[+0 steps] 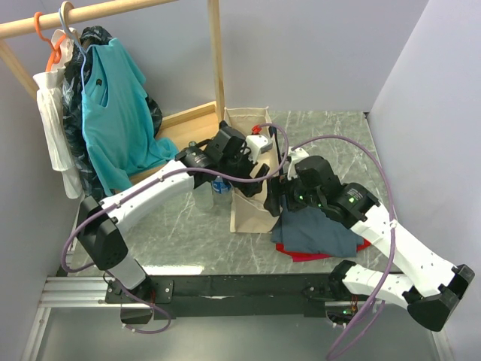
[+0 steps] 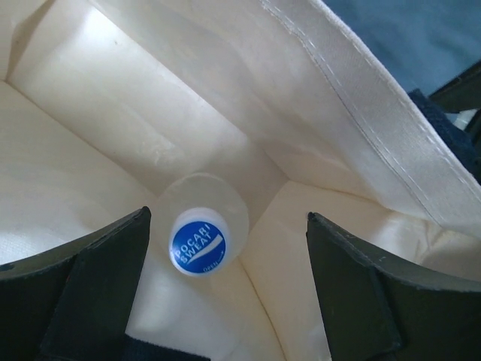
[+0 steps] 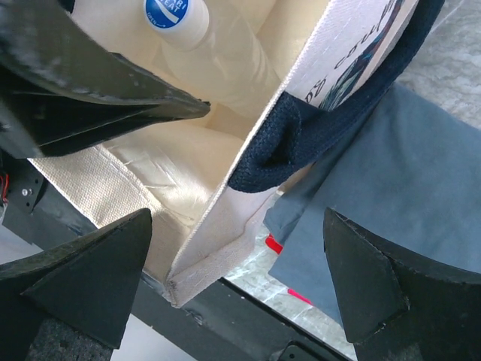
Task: Take the beverage out of the canvas bag
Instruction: Take out the drink from the canvas bag.
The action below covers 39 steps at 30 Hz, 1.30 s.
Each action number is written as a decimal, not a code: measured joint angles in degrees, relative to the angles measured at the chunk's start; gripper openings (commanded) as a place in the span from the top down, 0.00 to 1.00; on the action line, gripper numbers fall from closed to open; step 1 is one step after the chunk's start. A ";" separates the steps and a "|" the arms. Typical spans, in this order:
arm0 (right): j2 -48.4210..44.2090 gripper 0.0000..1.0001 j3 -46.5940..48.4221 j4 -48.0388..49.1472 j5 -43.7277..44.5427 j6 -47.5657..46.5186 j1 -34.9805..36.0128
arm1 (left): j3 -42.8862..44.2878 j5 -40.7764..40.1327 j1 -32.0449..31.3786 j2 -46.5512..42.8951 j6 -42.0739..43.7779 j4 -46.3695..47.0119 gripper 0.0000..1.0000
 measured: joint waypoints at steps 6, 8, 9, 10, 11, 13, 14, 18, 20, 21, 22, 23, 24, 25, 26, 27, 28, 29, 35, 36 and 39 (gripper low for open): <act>0.31 0.00 0.00 0.11 0.17 -0.02 0.09 | -0.90 -1.97 -0.20 0.00 -0.02 1.25 0.15; 0.46 0.00 0.00 0.15 0.20 -0.02 0.15 | -0.70 -2.62 -0.26 0.11 0.02 0.76 0.18; 0.55 0.00 0.00 0.20 0.20 -0.02 0.15 | -0.02 -3.17 -0.33 0.48 0.04 -0.02 0.20; 0.57 0.00 0.00 0.22 0.20 -0.02 0.15 | 0.33 -3.34 -0.33 0.66 0.00 -0.22 0.20; 0.63 0.00 0.00 0.26 0.22 -0.02 0.15 | 0.81 -3.80 -0.37 0.98 0.09 -0.48 0.23; 0.76 0.00 0.02 0.31 0.22 -0.02 0.15 | 1.22 -4.83 -0.37 1.36 0.24 -1.03 0.24; 0.85 0.00 0.02 0.33 0.22 -0.02 0.17 | 1.38 -5.22 -0.37 1.49 0.26 -1.16 0.29; 0.94 0.00 0.02 0.37 0.39 -0.02 0.22 | 2.40 -6.43 -0.42 2.36 1.73 -2.29 0.35; 0.94 0.00 0.02 0.37 0.42 -0.04 0.26 | 2.51 -6.69 -0.42 2.64 2.08 -2.36 0.36; 0.94 0.00 0.02 0.37 0.42 -0.02 0.26 | 2.51 -6.84 -0.42 2.73 2.32 -2.47 0.38; 0.94 0.00 0.02 0.37 0.44 -0.02 0.26 | 2.51 -6.93 -0.42 2.75 2.43 -2.47 0.40; 0.94 0.00 0.02 0.37 0.44 -0.04 0.26 | 2.51 -7.04 -0.42 2.78 2.54 -2.47 0.42; 0.94 0.00 0.02 0.37 0.42 -0.04 0.26 | 2.51 -7.13 -0.42 2.78 2.54 -2.47 0.43; 0.98 0.00 0.02 0.35 0.44 -0.04 0.26 | 2.51 -7.15 -0.42 2.78 2.56 -2.47 0.44; 1.03 0.00 0.02 0.35 0.44 -0.04 0.26 | 2.51 -7.15 -0.42 2.78 2.56 -2.47 0.45; 1.07 0.00 0.02 0.35 0.42 -0.04 0.26 | 2.51 -7.13 -0.39 2.78 2.56 -2.45 0.48; 1.16 0.00 0.02 0.35 0.44 -0.04 0.26 | 2.51 -7.10 -0.39 2.78 2.56 -2.45 0.50; 1.25 0.00 0.02 0.35 0.44 -0.04 0.26 | 2.51 -6.99 -0.39 2.78 2.56 -2.43 0.55; 1.33 0.00 0.02 0.35 0.92 -0.04 0.48 | 2.51 -6.08 -0.46 2.78 2.56 -2.23 0.80; 1.36 0.00 0.02 0.35 1.07 -0.04 0.52 | 2.51 -5.95 -0.46 2.78 2.54 -2.25 0.85; 1.40 0.00 0.02 0.35 1.42 -0.04 0.63 | 2.51 -5.73 -0.46 2.78 2.51 -2.23 0.99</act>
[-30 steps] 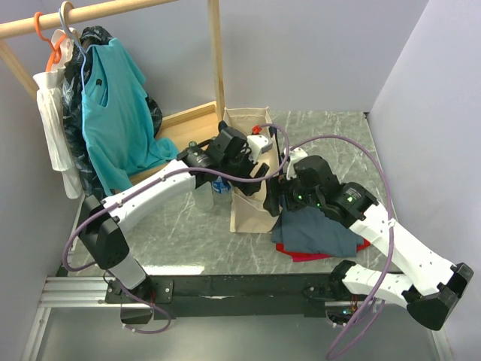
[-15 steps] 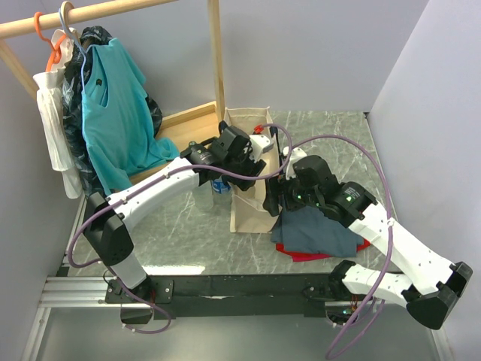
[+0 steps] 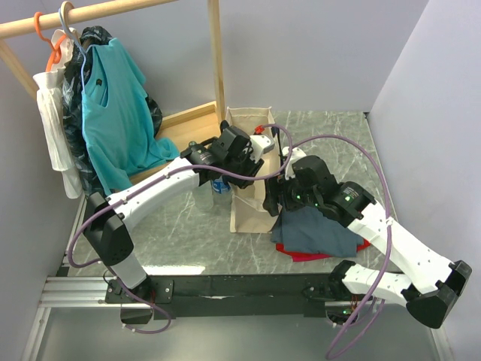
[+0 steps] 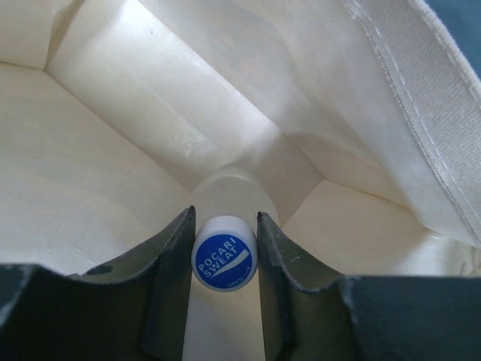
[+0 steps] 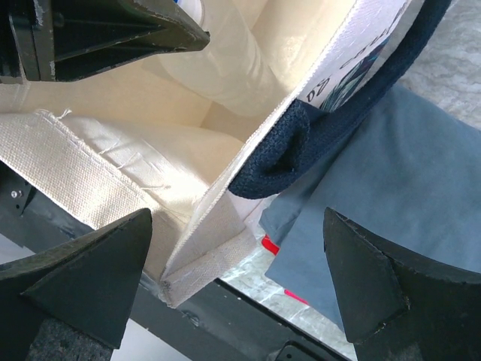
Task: Take the beverage out of the canvas bag
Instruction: Take out the drink from the canvas bag.
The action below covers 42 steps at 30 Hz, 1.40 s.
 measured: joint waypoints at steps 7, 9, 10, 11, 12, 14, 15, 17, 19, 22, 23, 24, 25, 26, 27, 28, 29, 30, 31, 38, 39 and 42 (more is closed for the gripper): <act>0.00 0.00 0.00 0.02 0.74 0.00 0.07 | 0.00 -0.20 0.00 -0.02 -0.02 0.22 0.99; 0.00 0.00 0.00 0.04 0.96 0.00 0.11 | 0.00 -0.48 -0.02 -0.02 -0.07 0.37 0.99; 0.00 0.00 0.00 0.07 1.03 0.00 0.11 | 0.00 -0.57 -0.02 -0.04 -0.33 0.46 0.99; 0.00 0.00 0.00 0.09 1.14 0.00 0.11 | 0.00 -0.68 -0.02 -0.04 -0.59 0.52 0.99; 0.00 0.00 0.00 0.11 1.18 0.00 0.11 | 0.00 -0.79 -0.02 -0.07 -0.87 0.59 0.99; 0.00 0.00 0.00 0.13 1.22 0.00 0.11 | 0.00 -1.03 -0.02 -0.09 -1.20 0.66 0.99; 0.00 0.00 0.00 0.13 1.22 0.00 0.11 | 0.00 -1.14 -0.02 -0.09 -1.31 0.70 0.99; 0.00 0.00 0.00 0.13 1.31 0.00 0.11 | 0.00 -1.38 -0.02 -0.09 -1.55 0.79 0.99; -0.02 0.00 0.00 0.17 1.68 0.00 0.15 | 0.00 -1.60 -0.02 -0.09 -1.66 0.92 0.99; -0.02 0.00 0.00 0.22 2.27 0.00 0.26 | 0.00 -1.97 -0.02 -0.15 -1.75 1.42 0.99; -0.04 0.00 0.00 0.22 2.43 0.00 0.26 | 0.00 -2.05 -0.02 -0.24 -1.75 1.62 0.99; -0.04 0.00 0.00 0.22 2.56 0.00 0.26 | 0.00 -2.08 -0.02 -0.39 -1.75 1.84 0.99; -0.04 0.00 0.00 0.22 2.69 0.00 0.26 | 0.00 -2.16 -0.02 -0.63 -1.75 2.23 0.99; -0.04 0.00 0.00 0.22 2.80 -0.02 0.26 | 0.00 -2.34 -0.02 -0.83 -1.75 2.58 0.99; -0.04 0.00 0.00 0.22 2.91 -0.02 0.28 | 0.00 -2.54 -0.02 -1.16 -1.75 2.95 0.99; -0.04 0.00 0.00 0.22 2.95 -0.02 0.26 | 0.00 -2.80 -0.02 -1.57 -1.75 3.21 0.99; -0.04 0.00 0.00 0.22 2.97 -0.02 0.26 | 0.00 -3.08 -0.02 -1.99 -1.75 3.48 0.99; -0.04 0.00 0.00 0.22 3.02 -0.04 0.26 | 0.04 -3.34 -0.02 -2.38 -1.75 3.78 0.99; -0.04 0.00 0.00 0.22 3.06 -0.04 0.26 | 0.07 -3.54 -0.02 -2.75 -1.73 4.07 0.99; -0.04 0.00 0.00 0.22 3.87 -0.22 0.28 | 0.90 -4.22 0.00 -4.00 -1.75 5.57 0.99; -0.04 0.00 0.00 0.22 3.89 -0.22 0.28 | 0.90 -4.24 0.00 -4.04 -1.77 5.70 0.99; -0.04 0.00 0.00 0.26 3.96 -0.24 0.28 | 0.90 -4.46 0.00 -4.24 -1.77 6.43 0.99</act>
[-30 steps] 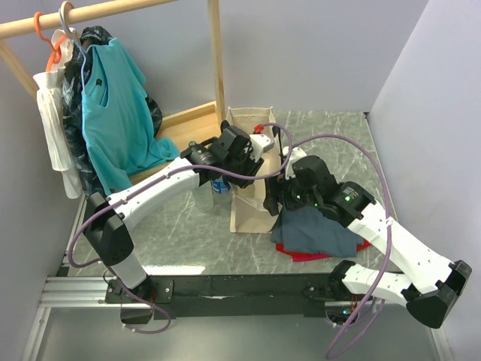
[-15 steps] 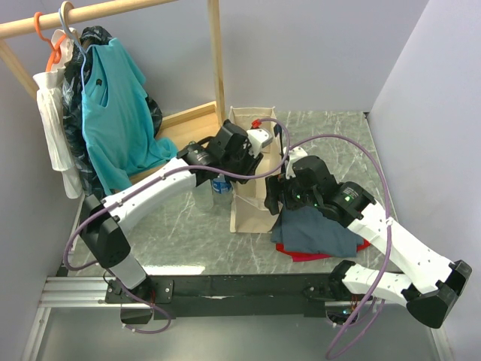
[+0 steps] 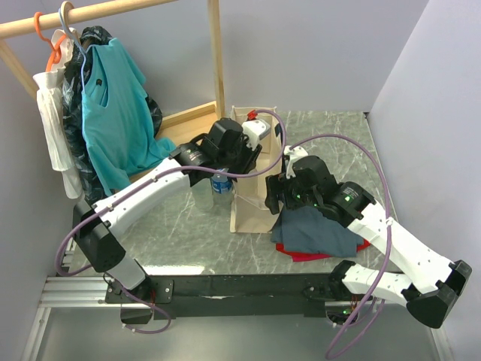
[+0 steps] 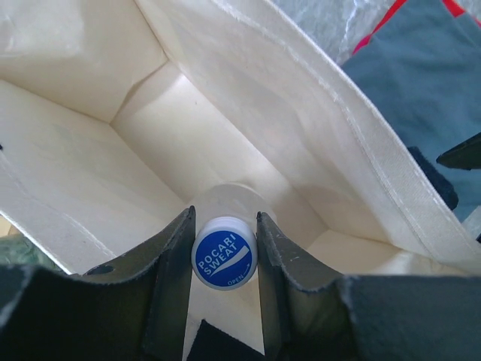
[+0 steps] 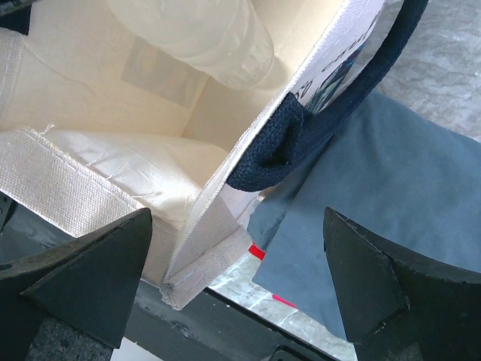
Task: Take the beverage out of the canvas bag
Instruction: Take out the drink from the canvas bag.
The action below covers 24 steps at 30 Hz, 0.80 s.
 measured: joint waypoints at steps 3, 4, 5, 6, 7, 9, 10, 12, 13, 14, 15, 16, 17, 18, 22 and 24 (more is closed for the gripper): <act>0.00 0.00 0.00 0.07 0.02 -0.02 0.00 | 0.00 -0.15 0.00 -0.20 0.02 0.57 0.99; 0.00 0.00 0.00 0.11 0.02 0.00 0.00 | 0.00 -0.13 0.00 -0.22 0.02 0.76 0.99; 0.00 0.00 0.00 0.15 0.02 0.00 0.00 | 0.00 -0.13 0.00 -0.22 0.02 0.98 0.99; 0.00 0.00 0.00 0.17 0.02 -0.02 0.00 | -0.02 -0.13 0.00 -0.22 0.00 1.11 0.99; 0.00 0.00 0.00 0.24 0.04 -0.04 0.00 | -0.13 -0.13 0.00 -0.22 -0.02 1.40 0.99; 0.00 0.00 0.00 0.33 0.04 -0.15 0.00 | -0.70 -0.13 0.00 -0.20 -0.04 2.54 0.99; 0.00 0.00 0.00 0.33 0.07 -0.17 0.00 | -1.03 -0.13 0.00 -0.04 -0.11 3.28 0.99; 0.02 0.00 0.00 0.33 0.13 -0.20 0.00 | -1.46 -0.15 0.00 0.63 -0.26 4.44 0.99; 0.02 0.00 0.00 0.33 0.17 -0.20 0.00 | -1.57 -0.15 0.00 1.09 -0.31 4.83 0.99; 0.02 0.00 0.00 0.33 0.24 -0.22 0.00 | -1.64 -0.17 0.00 1.86 -0.35 5.35 0.99; 0.02 0.00 0.00 0.33 0.28 -0.26 0.00 | -1.64 -0.17 0.00 2.47 -0.37 5.66 0.99; 0.02 0.00 0.00 0.33 0.31 -0.33 0.00 | -1.64 -0.17 0.00 3.41 -0.37 6.23 0.99; 0.02 0.00 0.00 0.33 0.33 -0.42 0.00 | -1.64 -0.17 0.00 4.17 -0.37 6.62 0.99; 0.04 0.00 0.00 0.33 0.42 -0.44 0.00 | -1.66 -0.20 0.00 5.05 -0.37 6.95 0.99; 0.28 0.00 0.00 0.35 0.52 -0.46 0.00 | -1.75 -0.31 0.00 7.78 -0.37 7.96 0.96; 0.48 0.00 0.00 0.37 0.72 -0.48 0.00 | -1.84 -0.37 0.02 7.98 -0.44 9.18 0.84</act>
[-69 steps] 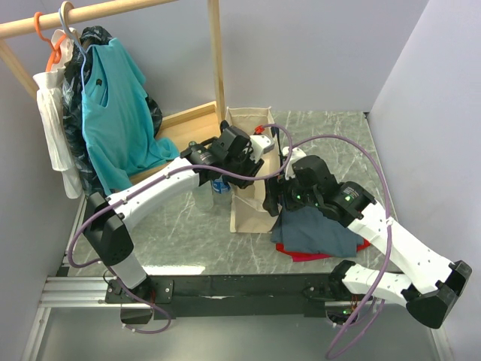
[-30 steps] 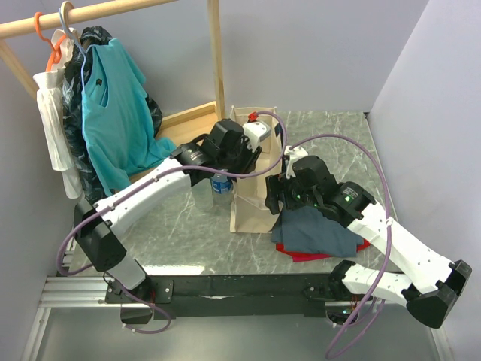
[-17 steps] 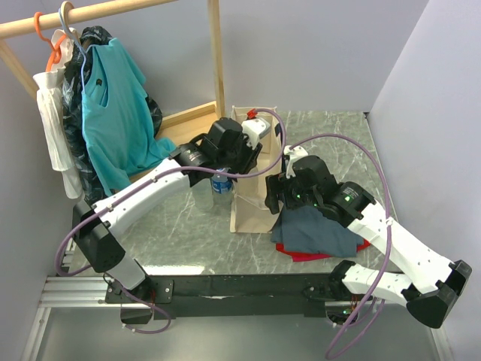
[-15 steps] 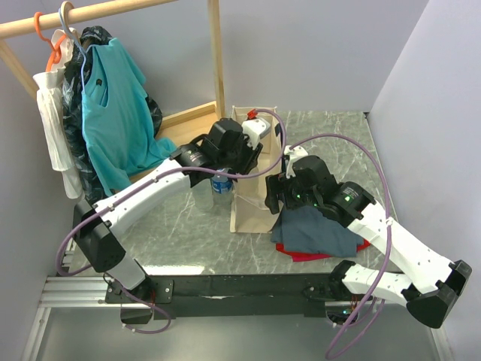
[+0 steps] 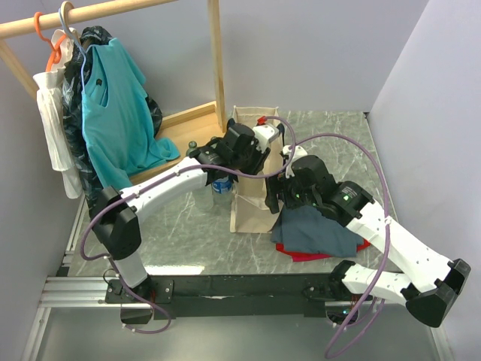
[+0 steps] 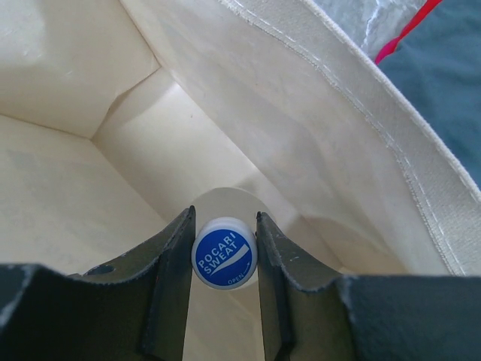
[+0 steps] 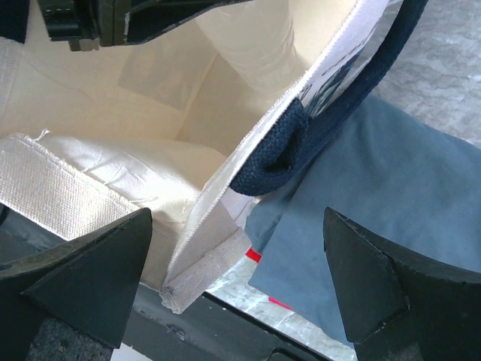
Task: Take the beverage out of the canvas bag
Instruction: Take out the drink from the canvas bag.
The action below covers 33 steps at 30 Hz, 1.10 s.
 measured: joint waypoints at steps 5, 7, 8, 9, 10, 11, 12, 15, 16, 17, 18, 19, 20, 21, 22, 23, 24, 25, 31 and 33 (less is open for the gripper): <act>0.07 0.00 0.00 0.02 0.33 -0.13 0.00 | -0.46 0.00 0.02 0.00 -0.37 0.61 0.68; 0.07 0.00 0.00 0.02 0.39 -0.13 0.00 | -0.55 0.00 0.02 0.00 -0.39 0.92 0.59; 0.07 0.00 0.00 0.02 0.42 -0.15 0.00 | -0.55 0.00 0.02 0.00 -0.39 0.87 0.57; 0.07 0.00 0.00 0.02 0.46 -0.15 0.00 | -0.55 -0.02 0.02 0.00 -0.42 0.90 0.52; 0.07 0.00 0.00 0.02 0.50 -0.15 0.00 | -0.55 0.00 0.02 0.00 -0.46 0.90 0.53; 0.07 0.00 0.00 0.02 0.52 -0.15 0.00 | -0.55 0.02 0.02 0.00 -0.57 1.22 0.54; 0.07 0.00 0.00 0.02 0.55 -0.15 0.00 | -0.55 -0.02 0.02 -0.04 -0.59 1.79 0.52; 0.07 0.00 0.00 0.02 0.57 -0.15 0.00 | -0.55 -0.02 0.04 -0.11 -0.79 2.80 0.49; 0.07 0.00 0.00 0.02 0.57 -0.15 0.00 | -0.55 -0.04 0.07 -0.11 -0.81 2.84 0.49; 0.07 0.00 0.00 0.02 0.57 -0.15 0.00 | -0.55 0.00 0.07 -0.13 -0.83 2.84 0.49; 0.07 0.00 0.00 0.02 0.57 -0.15 0.00 | -0.55 0.00 0.07 -0.11 -0.85 2.86 0.49; 0.07 0.00 0.00 0.02 0.57 -0.15 0.02 | -0.55 0.00 0.07 -0.11 -0.83 2.86 0.50; 0.07 0.00 0.00 0.02 0.59 -0.15 0.07 | -0.55 0.02 0.07 -0.11 -0.83 2.86 0.51; 0.07 0.00 0.00 0.02 0.59 -0.15 0.09 | -0.55 0.00 0.07 -0.11 -0.81 2.84 0.52; 0.07 0.00 0.00 0.02 0.59 -0.15 0.09 | -0.55 0.00 0.07 -0.11 -0.81 2.84 0.53; 0.07 0.00 0.00 0.02 0.61 -0.15 0.09 | -0.55 0.00 0.07 -0.13 -0.83 2.84 0.53; 0.07 0.00 0.02 0.02 0.63 -0.15 0.09 | -0.55 -0.02 0.09 -0.11 -0.83 2.84 0.57; 0.07 0.00 0.00 0.02 0.63 -0.15 0.09 | -0.55 -0.09 0.09 -0.13 -0.81 2.82 0.58; 0.11 0.00 0.04 0.02 0.61 -0.15 0.09 | -0.59 -0.26 0.17 -0.31 -0.81 2.75 0.52; 0.11 0.00 0.04 0.02 0.61 -0.15 0.09 | -0.59 -0.24 0.17 -0.33 -0.81 2.75 0.49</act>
